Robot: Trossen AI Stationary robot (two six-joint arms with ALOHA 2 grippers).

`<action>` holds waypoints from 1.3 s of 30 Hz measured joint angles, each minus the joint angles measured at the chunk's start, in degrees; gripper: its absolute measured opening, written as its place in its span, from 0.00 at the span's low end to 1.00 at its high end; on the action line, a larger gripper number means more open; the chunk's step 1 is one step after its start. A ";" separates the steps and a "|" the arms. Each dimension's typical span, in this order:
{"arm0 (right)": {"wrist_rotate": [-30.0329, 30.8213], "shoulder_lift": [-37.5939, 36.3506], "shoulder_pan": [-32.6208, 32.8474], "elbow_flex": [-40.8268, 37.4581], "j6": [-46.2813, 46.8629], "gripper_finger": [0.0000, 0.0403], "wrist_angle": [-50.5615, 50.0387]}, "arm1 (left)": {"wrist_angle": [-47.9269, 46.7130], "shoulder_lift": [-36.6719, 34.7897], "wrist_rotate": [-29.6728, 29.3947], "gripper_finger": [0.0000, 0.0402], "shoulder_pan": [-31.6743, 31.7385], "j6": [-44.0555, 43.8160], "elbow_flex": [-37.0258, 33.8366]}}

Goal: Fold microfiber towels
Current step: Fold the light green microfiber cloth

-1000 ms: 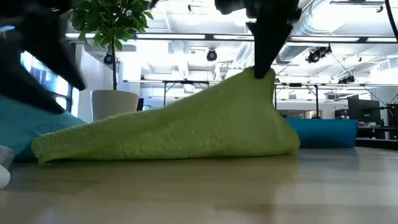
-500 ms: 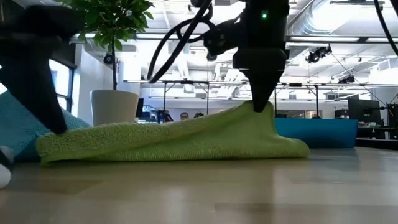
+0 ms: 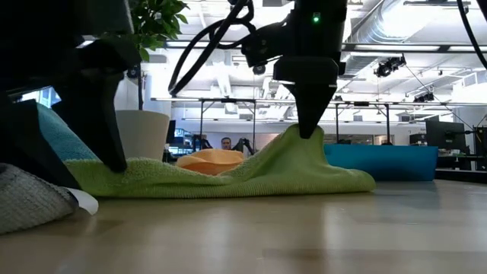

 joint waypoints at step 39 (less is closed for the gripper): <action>-0.99 0.00 0.02 0.02 -2.46 0.00 -1.95 | -9.09 -2.23 -0.18 0.44 -3.18 -2.25 7.66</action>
